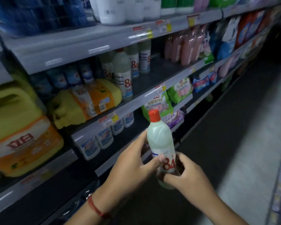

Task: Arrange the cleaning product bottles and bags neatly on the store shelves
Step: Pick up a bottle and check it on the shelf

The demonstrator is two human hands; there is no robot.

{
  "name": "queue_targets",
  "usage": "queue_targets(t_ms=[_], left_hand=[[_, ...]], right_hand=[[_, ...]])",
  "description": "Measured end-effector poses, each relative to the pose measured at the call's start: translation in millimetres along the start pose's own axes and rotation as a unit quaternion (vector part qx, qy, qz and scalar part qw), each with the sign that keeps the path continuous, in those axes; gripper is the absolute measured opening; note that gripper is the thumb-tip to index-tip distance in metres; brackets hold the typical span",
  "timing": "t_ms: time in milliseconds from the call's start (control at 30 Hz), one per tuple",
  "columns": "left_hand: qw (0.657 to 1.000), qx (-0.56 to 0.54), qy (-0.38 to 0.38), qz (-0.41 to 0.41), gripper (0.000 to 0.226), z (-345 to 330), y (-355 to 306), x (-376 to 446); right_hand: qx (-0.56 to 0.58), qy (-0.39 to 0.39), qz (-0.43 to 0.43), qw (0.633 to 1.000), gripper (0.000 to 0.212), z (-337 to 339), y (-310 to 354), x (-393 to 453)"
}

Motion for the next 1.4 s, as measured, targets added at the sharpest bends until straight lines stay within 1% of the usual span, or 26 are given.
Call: queue_targets(t_ms=[100,267,400,500,533,633,733,833,933,1000,1100,1167,1300,1400], left_hand=[[0.996,0.075,-0.041,-0.010,0.080,20,5,32],[0.977,0.206,-0.053,-0.003,0.098,37,-4,61],[0.957,0.281,-0.071,0.017,0.090,46,-1,84],[0.943,0.319,-0.086,0.046,0.086,43,0,107],[0.938,0.329,-0.087,0.063,0.086,42,0,115],[0.923,0.346,-0.120,0.118,0.084,39,-4,139],[0.897,0.380,-0.140,0.176,0.074,33,0,154],[0.872,0.397,-0.174,0.227,0.065,30,13,160],[0.837,0.423,-0.193,0.290,0.072,27,24,160],[0.822,0.422,-0.207,0.321,0.074,24,27,159],[0.810,0.414,-0.211,0.357,0.079,20,34,159],[0.807,0.406,-0.219,0.370,0.077,19,37,158],[0.800,0.386,-0.233,0.396,0.073,14,39,155],[0.798,0.378,-0.213,0.418,0.077,9,44,153]], right_hand=[[-0.006,0.005,0.024,1.000,0.041,18,14,41],[0.007,0.004,0.056,0.998,0.050,48,33,94],[0.010,0.045,0.084,0.995,0.052,74,44,141],[0.001,0.080,0.111,0.991,0.033,89,57,175],[0.001,0.090,0.116,0.989,0.032,94,62,186],[0.006,0.126,0.134,0.983,0.047,107,73,221],[0.010,0.162,0.153,0.975,0.029,116,86,254],[0.042,0.189,0.182,0.964,0.032,118,102,281],[0.082,0.212,0.209,0.951,0.034,113,117,304],[0.092,0.227,0.233,0.941,0.035,106,127,319],[0.086,0.219,0.253,0.938,0.052,95,142,334],[0.068,0.209,0.277,0.935,0.059,90,146,338],[0.041,0.218,0.305,0.926,0.058,83,136,339],[0.018,0.202,0.318,0.926,0.059,81,134,337]])
Point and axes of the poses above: each hand's wrist, its own x-axis towards the middle knuckle, its own z-axis out of the back of the hand, y = z × x, the point moved 5 cm from there along x, towards the middle knuckle, and after that the axes turned 13 degrees about y, right-handed, at the moved point
